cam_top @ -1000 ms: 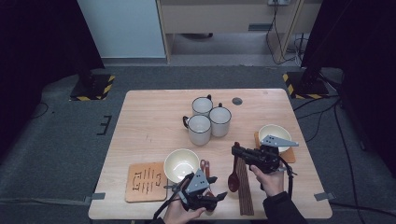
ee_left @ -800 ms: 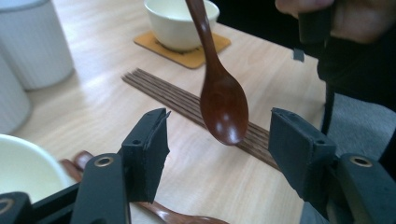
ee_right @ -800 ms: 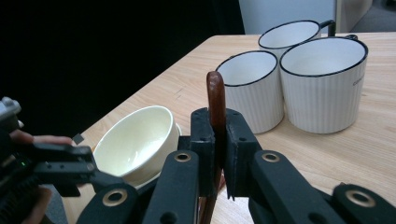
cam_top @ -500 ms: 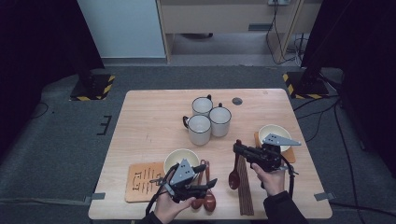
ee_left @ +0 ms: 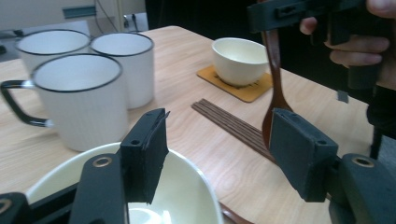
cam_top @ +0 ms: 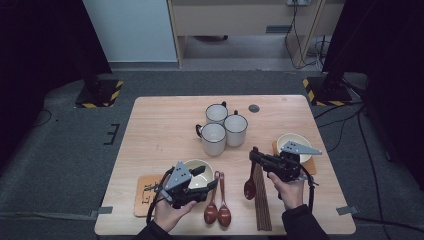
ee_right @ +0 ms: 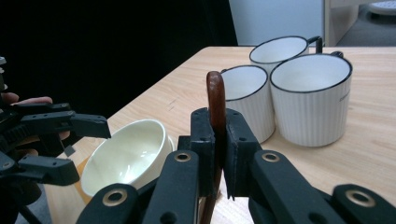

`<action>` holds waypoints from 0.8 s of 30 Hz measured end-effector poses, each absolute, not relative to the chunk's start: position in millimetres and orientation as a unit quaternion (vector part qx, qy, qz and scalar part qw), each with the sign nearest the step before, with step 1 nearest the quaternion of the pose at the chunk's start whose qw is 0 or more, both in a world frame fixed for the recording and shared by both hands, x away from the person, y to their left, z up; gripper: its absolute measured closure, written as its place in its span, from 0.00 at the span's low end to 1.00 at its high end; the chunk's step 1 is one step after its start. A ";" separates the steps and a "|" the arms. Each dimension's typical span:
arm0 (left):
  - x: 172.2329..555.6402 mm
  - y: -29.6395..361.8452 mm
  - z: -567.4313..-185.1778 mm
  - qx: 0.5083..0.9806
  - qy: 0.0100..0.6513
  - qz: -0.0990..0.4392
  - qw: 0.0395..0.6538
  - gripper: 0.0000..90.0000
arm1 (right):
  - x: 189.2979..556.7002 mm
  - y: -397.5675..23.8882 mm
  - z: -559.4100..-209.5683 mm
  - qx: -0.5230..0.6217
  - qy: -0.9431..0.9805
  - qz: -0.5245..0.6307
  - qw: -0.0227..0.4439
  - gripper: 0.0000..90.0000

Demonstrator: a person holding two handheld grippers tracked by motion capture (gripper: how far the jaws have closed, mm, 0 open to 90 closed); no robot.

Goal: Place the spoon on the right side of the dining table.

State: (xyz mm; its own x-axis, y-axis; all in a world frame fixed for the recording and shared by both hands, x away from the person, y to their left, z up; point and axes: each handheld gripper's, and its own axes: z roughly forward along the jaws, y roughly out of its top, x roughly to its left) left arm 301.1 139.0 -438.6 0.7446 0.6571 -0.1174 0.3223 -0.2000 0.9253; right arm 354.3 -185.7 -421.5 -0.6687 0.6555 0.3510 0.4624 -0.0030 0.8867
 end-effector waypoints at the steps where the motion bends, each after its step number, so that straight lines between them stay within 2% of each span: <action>1: 302.1 141.5 -438.5 0.758 0.325 0.156 0.544 0.40 | 355.0 -185.8 -420.4 0.399 0.700 0.586 0.084 0.93; 24: 321.7 195.3 -443.0 0.726 0.393 0.197 0.528 0.40 | 373.1 -197.9 -407.7 0.411 0.674 0.603 0.117 0.93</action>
State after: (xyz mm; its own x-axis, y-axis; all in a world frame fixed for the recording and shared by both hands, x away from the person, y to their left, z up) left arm 321.7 195.3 -443.0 0.6127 0.7797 -0.1294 0.3629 -0.1321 0.9224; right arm 373.1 -197.9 -407.7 -0.6348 0.6950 0.3376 0.4125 -0.0646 0.9087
